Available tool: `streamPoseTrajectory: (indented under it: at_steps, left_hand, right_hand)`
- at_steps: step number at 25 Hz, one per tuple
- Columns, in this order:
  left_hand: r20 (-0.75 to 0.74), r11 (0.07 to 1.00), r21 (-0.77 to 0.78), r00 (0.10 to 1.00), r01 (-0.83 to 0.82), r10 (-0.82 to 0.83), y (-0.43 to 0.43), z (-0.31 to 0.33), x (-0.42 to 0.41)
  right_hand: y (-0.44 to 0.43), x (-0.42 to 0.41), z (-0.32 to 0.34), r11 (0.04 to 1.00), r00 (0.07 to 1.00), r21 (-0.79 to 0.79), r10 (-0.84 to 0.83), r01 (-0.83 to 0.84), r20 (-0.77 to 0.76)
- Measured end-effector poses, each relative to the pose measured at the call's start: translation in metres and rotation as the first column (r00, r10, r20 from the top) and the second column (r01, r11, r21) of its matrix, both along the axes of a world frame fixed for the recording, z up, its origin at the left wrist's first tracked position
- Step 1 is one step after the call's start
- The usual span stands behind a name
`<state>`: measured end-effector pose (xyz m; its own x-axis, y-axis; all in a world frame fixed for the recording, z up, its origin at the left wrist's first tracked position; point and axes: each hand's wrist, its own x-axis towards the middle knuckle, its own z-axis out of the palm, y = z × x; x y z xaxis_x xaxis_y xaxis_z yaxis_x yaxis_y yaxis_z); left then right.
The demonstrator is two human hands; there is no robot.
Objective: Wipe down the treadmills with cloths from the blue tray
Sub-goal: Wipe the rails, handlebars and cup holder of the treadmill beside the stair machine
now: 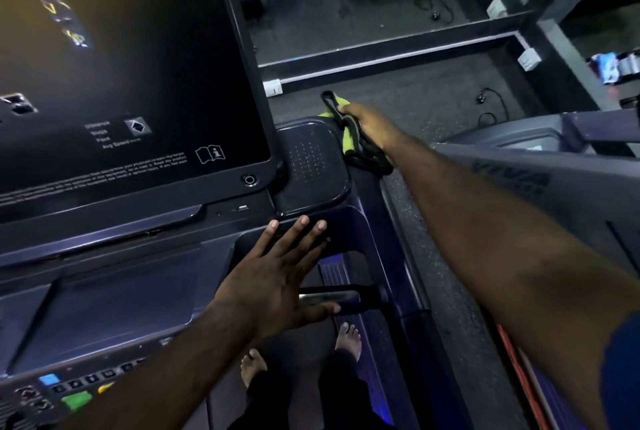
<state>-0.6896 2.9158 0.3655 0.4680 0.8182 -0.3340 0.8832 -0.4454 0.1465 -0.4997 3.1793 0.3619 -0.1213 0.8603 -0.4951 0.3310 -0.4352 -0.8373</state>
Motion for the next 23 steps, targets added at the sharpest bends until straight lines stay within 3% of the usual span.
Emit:
streamPoseTrajectory:
  at_steps: [3, 7, 11, 13, 15, 16, 21, 23]
  left_hand:
    - [0.039, 1.0, 0.006, 0.999, -0.006, 0.006, 0.001, -0.001, 0.001]
    - [0.1, 0.995, 0.095, 0.995, 0.009, -0.018, -0.001, -0.018, -0.005]
    - [0.12, 0.992, 0.128, 0.992, 0.007, -0.023, -0.002, -0.022, -0.006]
    - [0.09, 0.999, 0.051, 0.996, 0.0, -0.005, 0.0, -0.016, -0.006]
    - [0.077, 1.0, -0.017, 0.997, 0.007, -0.006, 0.002, -0.012, -0.004]
    - [0.068, 0.999, -0.033, 0.997, 0.023, -0.021, 0.003, -0.008, -0.006]
    - [-0.108, 0.976, -0.064, 0.971, 0.208, -0.214, 0.009, 0.011, -0.06]
    - [0.023, 0.985, -0.079, 0.988, 0.154, -0.153, 0.006, 0.012, -0.082]
  right_hand:
    - [-0.055, 0.031, -0.008, 0.994, 0.994, 0.026, -0.103, 0.104, -0.042]
    - [-0.15, 0.058, -0.018, 0.994, 0.96, 0.111, -0.006, -0.026, 0.281]
    - [-0.231, 0.056, 0.002, 0.934, 0.759, 0.307, -0.063, -0.185, 0.648]
    - [-0.255, 0.044, 0.008, 0.863, 0.581, 0.402, -0.164, -0.308, 0.797]
    - [-0.261, 0.032, 0.01, 0.865, 0.422, 0.36, -0.199, -0.348, 0.884]
    - [-0.261, 0.028, 0.01, 0.877, 0.429, 0.357, -0.201, -0.323, 0.881]
    - [-0.208, 0.022, 0.006, 0.78, 0.736, 0.598, -0.294, -0.184, 0.61]
    - [-0.155, -0.01, 0.016, 0.728, 0.848, 0.635, -0.143, -0.259, 0.51]
